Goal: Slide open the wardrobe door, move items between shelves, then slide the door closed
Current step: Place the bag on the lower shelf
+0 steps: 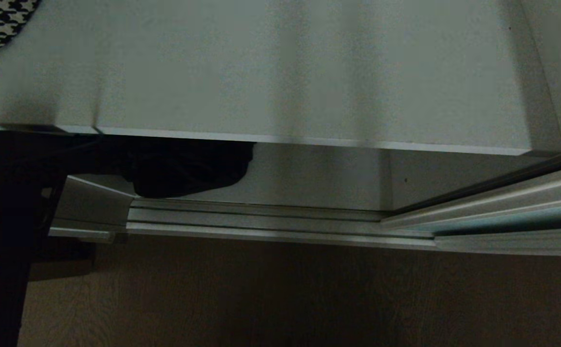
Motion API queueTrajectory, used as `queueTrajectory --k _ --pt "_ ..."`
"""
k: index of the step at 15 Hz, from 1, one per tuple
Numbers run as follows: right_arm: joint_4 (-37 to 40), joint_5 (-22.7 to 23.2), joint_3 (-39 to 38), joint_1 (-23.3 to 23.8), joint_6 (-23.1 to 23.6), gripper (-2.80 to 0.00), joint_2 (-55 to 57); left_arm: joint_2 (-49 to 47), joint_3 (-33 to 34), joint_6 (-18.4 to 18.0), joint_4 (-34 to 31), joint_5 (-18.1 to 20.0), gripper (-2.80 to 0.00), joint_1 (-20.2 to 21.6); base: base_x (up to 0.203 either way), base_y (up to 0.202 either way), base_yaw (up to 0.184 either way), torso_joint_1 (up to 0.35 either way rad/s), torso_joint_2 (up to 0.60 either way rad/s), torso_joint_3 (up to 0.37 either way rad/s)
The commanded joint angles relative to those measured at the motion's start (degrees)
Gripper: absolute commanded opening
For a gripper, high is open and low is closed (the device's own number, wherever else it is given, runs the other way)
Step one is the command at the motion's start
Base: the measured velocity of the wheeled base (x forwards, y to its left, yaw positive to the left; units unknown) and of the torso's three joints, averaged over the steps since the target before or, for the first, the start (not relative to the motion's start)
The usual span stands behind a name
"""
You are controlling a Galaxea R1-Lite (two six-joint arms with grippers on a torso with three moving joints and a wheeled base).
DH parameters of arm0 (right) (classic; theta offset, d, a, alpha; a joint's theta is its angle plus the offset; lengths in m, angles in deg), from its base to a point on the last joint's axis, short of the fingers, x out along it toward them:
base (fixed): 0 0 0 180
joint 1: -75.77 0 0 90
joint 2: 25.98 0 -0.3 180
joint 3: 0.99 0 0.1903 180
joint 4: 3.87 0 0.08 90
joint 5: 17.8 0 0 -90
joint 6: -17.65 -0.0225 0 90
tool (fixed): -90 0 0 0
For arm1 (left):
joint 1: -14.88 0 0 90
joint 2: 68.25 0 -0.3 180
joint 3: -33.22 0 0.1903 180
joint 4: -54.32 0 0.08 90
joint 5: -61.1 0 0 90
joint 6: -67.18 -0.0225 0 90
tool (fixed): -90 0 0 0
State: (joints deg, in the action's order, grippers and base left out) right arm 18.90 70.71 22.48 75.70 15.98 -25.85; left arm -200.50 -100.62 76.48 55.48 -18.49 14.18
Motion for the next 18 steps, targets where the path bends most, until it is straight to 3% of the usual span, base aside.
queueTrajectory --k 1,3,7,13,16,18 --pt "-0.02 -0.01 -0.01 -0.01 0.0 -2.8 0.04 0.77 0.29 -1.91 0.08 0.11 0.0 0.0 0.0 0.0 0.0 0.0 0.0 0.0" --pt "-0.06 -0.01 -0.05 -0.01 0.0 -2.8 0.04 2.17 1.51 -5.28 -1.8 0.2 0.0 0.0 0.0 0.0 0.0 0.0 0.0 0.0" --pt "-0.02 -0.01 -0.01 -0.01 0.0 -2.8 0.04 3.98 1.6 -12.8 -15.81 0.96 0.0 0.0 0.0 0.0 0.0 0.0 0.0 0.0" --pt "-0.02 -0.09 -0.01 -0.01 0.0 -2.8 0.04 3.93 1.67 -21.68 -13.62 8.12 0.0 0.0 0.0 0.0 0.0 0.0 0.0 0.0" --pt "-0.02 -0.01 -0.07 -0.01 0.0 -2.8 0.02 4.54 2.99 -20.21 -11.78 7.02 0.0 0.36 0.0 0.0 0.0 0.0 0.0 0.0" --pt "-0.02 -0.04 -0.01 -0.01 0.0 -2.8 0.04 5.83 5.82 -15.11 -10.2 6.73 0.0 0.76 0.0 0.0 0.0 0.0 0.0 0.0"
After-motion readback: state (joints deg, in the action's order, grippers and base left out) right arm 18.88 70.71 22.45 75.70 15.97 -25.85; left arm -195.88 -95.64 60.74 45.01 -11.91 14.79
